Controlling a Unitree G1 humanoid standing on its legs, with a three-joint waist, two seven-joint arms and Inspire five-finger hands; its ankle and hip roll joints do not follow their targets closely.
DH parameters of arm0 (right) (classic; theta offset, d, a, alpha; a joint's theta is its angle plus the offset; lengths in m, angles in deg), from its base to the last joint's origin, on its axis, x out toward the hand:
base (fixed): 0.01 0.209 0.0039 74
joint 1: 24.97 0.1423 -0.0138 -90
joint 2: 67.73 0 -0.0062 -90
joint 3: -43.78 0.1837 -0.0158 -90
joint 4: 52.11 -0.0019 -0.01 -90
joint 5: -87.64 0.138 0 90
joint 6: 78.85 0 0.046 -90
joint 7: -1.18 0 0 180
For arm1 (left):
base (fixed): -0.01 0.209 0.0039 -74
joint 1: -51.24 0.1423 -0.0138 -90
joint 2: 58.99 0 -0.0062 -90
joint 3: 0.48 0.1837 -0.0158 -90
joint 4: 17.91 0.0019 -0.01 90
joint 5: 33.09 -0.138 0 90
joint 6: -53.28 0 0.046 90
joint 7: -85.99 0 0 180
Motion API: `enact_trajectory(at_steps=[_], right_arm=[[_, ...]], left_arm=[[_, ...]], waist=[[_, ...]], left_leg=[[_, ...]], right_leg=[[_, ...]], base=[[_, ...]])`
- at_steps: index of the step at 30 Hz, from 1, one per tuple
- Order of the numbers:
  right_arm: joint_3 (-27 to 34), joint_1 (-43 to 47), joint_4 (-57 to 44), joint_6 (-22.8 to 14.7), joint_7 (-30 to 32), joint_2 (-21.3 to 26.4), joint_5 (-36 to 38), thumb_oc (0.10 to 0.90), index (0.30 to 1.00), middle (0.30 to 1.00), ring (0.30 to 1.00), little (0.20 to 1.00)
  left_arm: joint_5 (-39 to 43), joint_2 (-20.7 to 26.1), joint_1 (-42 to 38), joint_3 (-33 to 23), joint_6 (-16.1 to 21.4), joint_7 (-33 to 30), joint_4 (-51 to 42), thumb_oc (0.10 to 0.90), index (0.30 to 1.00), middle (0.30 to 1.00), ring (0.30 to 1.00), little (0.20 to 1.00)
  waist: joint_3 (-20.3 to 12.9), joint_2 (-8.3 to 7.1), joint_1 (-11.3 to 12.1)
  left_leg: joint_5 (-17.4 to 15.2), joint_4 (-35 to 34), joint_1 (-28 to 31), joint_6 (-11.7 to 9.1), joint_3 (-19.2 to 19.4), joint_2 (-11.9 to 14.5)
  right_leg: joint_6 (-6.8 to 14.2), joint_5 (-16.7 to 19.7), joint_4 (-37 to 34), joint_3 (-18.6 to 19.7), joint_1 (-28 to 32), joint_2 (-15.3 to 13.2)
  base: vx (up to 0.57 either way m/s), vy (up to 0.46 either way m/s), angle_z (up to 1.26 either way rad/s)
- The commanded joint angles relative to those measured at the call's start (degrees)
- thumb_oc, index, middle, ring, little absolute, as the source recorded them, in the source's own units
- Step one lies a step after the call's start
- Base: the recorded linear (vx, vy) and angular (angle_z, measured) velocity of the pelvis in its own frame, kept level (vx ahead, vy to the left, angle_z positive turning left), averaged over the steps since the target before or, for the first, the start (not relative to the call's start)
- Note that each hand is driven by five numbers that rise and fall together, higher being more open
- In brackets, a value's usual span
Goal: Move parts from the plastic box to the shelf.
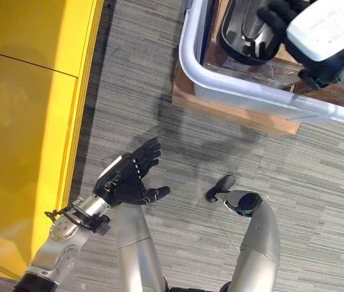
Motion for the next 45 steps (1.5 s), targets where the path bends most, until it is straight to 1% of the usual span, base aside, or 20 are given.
enact_trajectory(at_steps=[1, 4, 7, 12, 17, 18, 19, 20, 22, 25, 28, 29, 32, 33, 35, 37, 38, 41, 43, 45], right_arm=[[7.8, 1.1, -4.7, 4.6, -0.5, 4.0, 2.9, 0.900, 1.000, 1.000, 1.000, 1.000], [9.8, -1.1, -4.5, 4.5, -1.4, 4.3, 4.6, 0.900, 1.000, 1.000, 1.000, 1.000], [12.0, -3.2, -4.3, 3.9, -1.9, 3.6, 4.2, 0.900, 1.000, 1.000, 1.000, 1.000], [12.7, -4.1, -4.4, 3.6, -1.6, 3.8, 5.0, 0.900, 1.000, 1.000, 1.000, 1.000], [12.8, -4.1, -4.0, 2.6, -1.5, 3.7, 4.5, 0.900, 1.000, 1.000, 1.000, 1.000], [12.8, -4.2, -3.8, 2.2, -1.1, 3.6, 4.1, 0.900, 1.000, 1.000, 1.000, 1.000], [12.9, -4.0, -3.9, 2.0, -1.2, 3.5, 4.0, 0.900, 1.000, 1.000, 1.000, 1.000], [13.0, -4.0, -4.0, 1.9, -1.1, 3.2, 3.8, 0.900, 1.000, 1.000, 1.000, 1.000], [12.7, -4.0, -3.9, 1.7, -0.1, 3.1, 3.7, 0.900, 1.000, 1.000, 1.000, 1.000], [11.7, -2.4, -3.8, 2.4, 1.0, 1.4, 3.8, 0.900, 1.000, 1.000, 1.000, 1.000], [10.8, -0.5, -2.6, 2.7, 1.7, 0.2, 4.4, 0.900, 1.000, 1.000, 1.000, 1.000], [10.6, 0.0, -2.3, 2.4, 1.9, -0.1, 4.2, 0.900, 1.000, 1.000, 1.000, 1.000], [9.4, 0.7, -0.9, -1.2, 2.0, -0.1, 1.0, 0.900, 1.000, 1.000, 1.000, 1.000], [8.9, 0.9, -0.7, -1.5, 2.4, 0.2, 1.1, 0.900, 1.000, 1.000, 1.000, 1.000], [6.9, 2.7, -0.2, -2.2, 2.9, 0.5, 2.3, 0.900, 1.000, 1.000, 1.000, 1.000], [4.7, 5.5, 0.6, -2.0, 2.0, 0.7, 3.7, 0.900, 1.000, 1.000, 1.000, 1.000], [3.4, 6.9, 2.1, -1.1, 1.7, 0.3, 5.3, 0.900, 1.000, 1.000, 1.000, 1.000], [1.0, 8.8, 4.3, -2.1, 0.2, -0.1, 6.2, 0.900, 1.000, 1.000, 1.000, 1.000], [0.4, 8.5, 6.2, -1.6, 0.7, -0.1, 7.2, 0.900, 1.000, 1.000, 1.000, 1.000], [1.1, 7.8, 6.7, -2.6, 1.4, -0.6, 8.7, 0.900, 1.000, 1.000, 1.000, 1.000]], left_arm=[[-0.4, -1.0, 0.7, -0.8, 1.3, 2.6, -5.1, 0.900, 1.000, 1.000, 1.000, 1.000], [0.5, -0.7, 0.7, -1.6, 0.7, 2.3, -5.4, 0.900, 1.000, 1.000, 1.000, 1.000], [0.4, 0.0, 0.6, -2.0, 0.1, 2.0, -5.7, 0.900, 1.000, 1.000, 1.000, 1.000], [0.5, 0.4, 0.6, -2.7, -0.6, 1.6, -6.1, 0.900, 1.000, 1.000, 1.000, 1.000], [0.8, 0.3, 0.9, -3.3, -0.3, 2.8, -5.9, 0.900, 1.000, 1.000, 1.000, 1.000], [0.8, 0.3, 0.9, -3.2, -0.2, 4.3, -6.0, 0.900, 1.000, 1.000, 1.000, 1.000], [0.7, 0.4, 0.9, -3.2, 0.1, 5.8, -6.3, 0.900, 1.000, 1.000, 1.000, 1.000], [1.2, 0.4, 1.3, -2.8, 1.3, 6.8, -6.9, 0.900, 1.000, 1.000, 1.000, 1.000], [3.1, 0.2, 1.3, -2.4, 1.7, 6.4, -7.5, 0.900, 1.000, 1.000, 1.000, 1.000], [3.4, -0.4, -0.8, -1.4, 0.7, 5.8, -8.3, 0.900, 1.000, 1.000, 1.000, 1.000], [2.1, -1.2, -1.3, -0.3, -0.3, 4.9, -9.1, 0.900, 1.000, 1.000, 1.000, 1.000], [1.6, -1.4, -1.0, -0.3, -0.1, 4.7, -9.1, 0.900, 1.000, 1.000, 1.000, 1.000], [0.9, -1.2, 0.2, -1.0, 1.1, 4.1, -8.9, 0.900, 1.000, 1.000, 1.000, 1.000], [1.1, -0.8, 0.3, -1.2, 1.4, 4.1, -8.7, 0.900, 1.000, 1.000, 1.000, 1.000], [2.0, 0.2, 0.4, -1.8, 2.3, 4.1, -8.5, 0.900, 1.000, 1.000, 1.000, 1.000], [3.2, 1.1, 0.4, -2.5, 1.4, 4.4, -8.7, 0.900, 1.000, 1.000, 1.000, 1.000], [3.3, 1.6, 0.8, -3.1, 1.5, 4.7, -8.8, 0.900, 1.000, 1.000, 1.000, 1.000], [3.8, 1.6, 1.3, -4.1, 1.3, 5.2, -8.9, 0.900, 1.000, 1.000, 1.000, 1.000], [3.3, 1.5, 2.2, -4.6, 1.3, 5.2, -9.3, 0.900, 1.000, 1.000, 1.000, 1.000], [3.2, 1.6, 3.1, -5.0, 1.4, 5.3, -9.4, 0.900, 1.000, 1.000, 1.000, 1.000]], waist=[[-0.9, 0.40, 0.9], [-0.9, 0.46, 0.7], [-0.9, 0.27, 0.7], [-0.9, 0.09, 0.9], [-0.9, -0.03, 1.2], [-0.9, -0.02, 1.2], [-0.9, 0.00, 1.2], [-0.9, 0.03, 1.4], [-0.9, -0.04, 1.6], [-0.9, -0.43, 1.7], [-0.9, -0.42, 2.2], [-0.9, -0.39, 2.3], [-0.9, -0.36, 2.8], [-0.9, -0.43, 3.0], [-0.9, -0.49, 3.3], [-0.9, -0.58, 3.8], [-0.9, -0.60, 4.2], [-0.9, -0.50, 4.5], [-0.9, -0.24, 4.7], [-0.9, -0.05, 4.9]], left_leg=[[-1.4, -4.1, 1.7, 3.7, 7.2, -2.8], [-1.4, -4.0, 1.6, 3.8, 7.4, -2.6], [-1.0, -3.9, 1.2, 3.5, 7.2, -2.4], [-0.8, -3.9, 1.3, 3.4, 6.8, -2.2], [-0.4, -4.2, 1.6, 3.3, 6.9, -2.0], [-0.4, -4.2, 1.6, 3.3, 6.8, -2.0], [-0.4, -4.1, 1.6, 3.3, 6.8, -2.0], [-0.1, -4.4, 1.8, 3.1, 6.8, -1.9], [-0.1, -4.7, 2.3, 3.2, 6.8, -1.9], [-0.4, -4.5, 3.1, 3.3, 6.9, -1.8], [-0.3, -5.0, 4.0, 3.3, 7.1, -1.8], [-0.2, -5.2, 4.4, 3.3, 7.1, -1.8], [0.3, -6.2, 5.8, 3.0, 7.5, -1.5], [0.5, -6.4, 6.1, 2.9, 7.5, -1.5], [0.8, -6.9, 6.7, 2.8, 7.6, -1.1], [1.3, -7.5, 7.8, 2.5, 7.5, -1.1], [1.8, -8.5, 8.8, 2.4, 7.6, -1.0], [2.6, -9.7, 10.0, 2.2, 7.9, -0.7], [3.0, -10.6, 11.0, 2.1, 8.0, -1.0], [3.2, -11.5, 12.5, 2.0, 8.5, -0.8]], right_leg=[[4.4, -8.2, 7.9, 1.5, -2.1, 7.5], [4.4, -8.4, 8.1, 1.5, -2.2, 7.5], [4.5, -8.3, 8.1, 1.6, -2.4, 7.7], [4.5, -8.6, 8.5, 1.4, -2.1, 7.8], [4.4, -8.4, 8.2, 1.2, -1.6, 7.8], [4.4, -8.4, 8.2, 1.3, -1.6, 7.8], [4.4, -8.5, 8.3, 1.2, -1.6, 7.8], [4.3, -8.7, 8.3, 1.1, -1.3, 7.8], [4.4, -8.7, 8.2, 1.0, -0.8, 7.9], [4.6, -8.5, 7.8, 0.9, 0.2, 8.0], [4.6, -8.5, 7.4, 0.5, 1.4, 7.9], [4.7, -8.4, 7.2, 0.3, 1.8, 7.9], [4.8, -8.2, 6.6, 0.0, 3.4, 8.0], [4.8, -8.1, 6.4, -0.2, 3.7, 8.0], [4.9, -8.0, 6.1, -0.4, 4.6, 7.9], [4.9, -8.1, 5.9, -0.4, 5.8, 7.8], [4.9, -8.1, 5.6, -0.5, 6.9, 7.7], [4.8, -8.2, 5.3, -0.8, 8.1, 7.5], [4.7, -8.1, 4.6, -0.9, 9.0, 7.6], [4.8, -8.0, 4.0, -1.1, 10.4, 7.4]], base=[[0.01, 0.016, 0.10], [0.00, 0.000, 0.00], [0.00, 0.000, 0.00], [0.00, -0.002, 0.01], [0.00, 0.000, 0.00], [0.00, 0.000, 0.00], [0.00, 0.000, 0.00], [0.00, 0.000, 0.00], [0.00, 0.000, 0.00], [0.00, 0.000, 0.00], [0.00, 0.000, 0.00], [0.00, 0.000, 0.00], [0.00, 0.000, 0.00], [0.00, 0.000, 0.00], [-0.04, 0.013, 0.01], [-0.02, 0.010, 0.00], [0.00, 0.000, 0.00], [-0.01, -0.005, 0.00], [-0.03, 0.025, 0.04], [-0.01, 0.017, 0.04]])
